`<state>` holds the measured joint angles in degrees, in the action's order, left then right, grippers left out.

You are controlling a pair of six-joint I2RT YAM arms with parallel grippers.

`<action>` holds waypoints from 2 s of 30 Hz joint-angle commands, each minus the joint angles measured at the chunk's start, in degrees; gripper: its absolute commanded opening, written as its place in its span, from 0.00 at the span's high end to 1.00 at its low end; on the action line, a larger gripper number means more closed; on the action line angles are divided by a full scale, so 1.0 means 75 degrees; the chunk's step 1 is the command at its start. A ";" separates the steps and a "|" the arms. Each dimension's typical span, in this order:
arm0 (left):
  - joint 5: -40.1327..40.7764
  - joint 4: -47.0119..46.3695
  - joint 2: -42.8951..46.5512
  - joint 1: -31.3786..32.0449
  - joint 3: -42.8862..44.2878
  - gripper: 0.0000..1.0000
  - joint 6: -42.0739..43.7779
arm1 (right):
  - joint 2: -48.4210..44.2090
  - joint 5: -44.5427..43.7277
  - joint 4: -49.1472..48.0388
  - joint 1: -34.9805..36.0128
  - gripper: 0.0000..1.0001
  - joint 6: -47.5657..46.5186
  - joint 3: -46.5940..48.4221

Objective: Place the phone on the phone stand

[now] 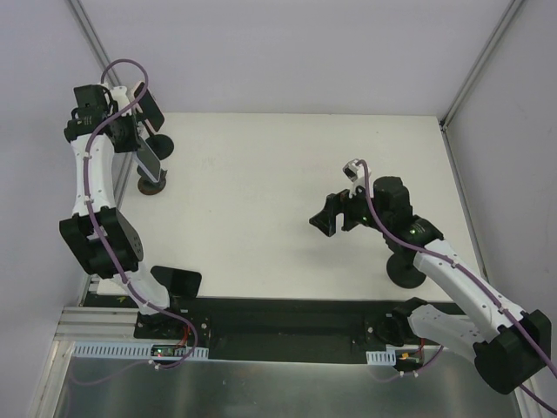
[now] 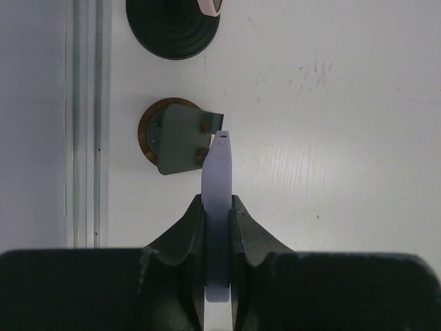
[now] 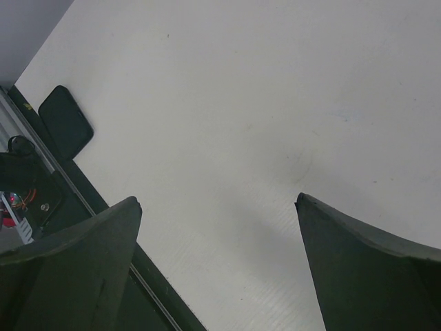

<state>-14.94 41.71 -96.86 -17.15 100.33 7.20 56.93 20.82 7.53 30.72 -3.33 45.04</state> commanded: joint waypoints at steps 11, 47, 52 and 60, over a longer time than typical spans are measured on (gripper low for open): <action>-0.1592 -0.1050 -0.0831 -0.0947 0.0767 1.00 0.0399 | -0.0149 0.0458 -0.0359 -0.0088 0.03 0.0093 -0.0005; -0.2168 -0.1120 -0.1535 -0.0960 0.0064 1.00 0.0797 | -0.0126 0.0693 -0.0641 -0.0135 0.03 0.0210 -0.0052; -0.2204 -0.1120 -0.1593 -0.0960 0.0087 1.00 0.0961 | -0.0137 0.0681 -0.0664 -0.0135 0.03 0.0187 -0.0063; -0.2310 -0.1120 -0.1558 -0.0960 0.0426 1.00 0.0985 | -0.0020 0.0728 -0.0664 -0.0147 0.03 0.0186 -0.0087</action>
<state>-29.87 35.20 -108.77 -24.38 100.14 13.15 56.66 24.93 5.32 29.98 -2.15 44.34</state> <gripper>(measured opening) 0.097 0.972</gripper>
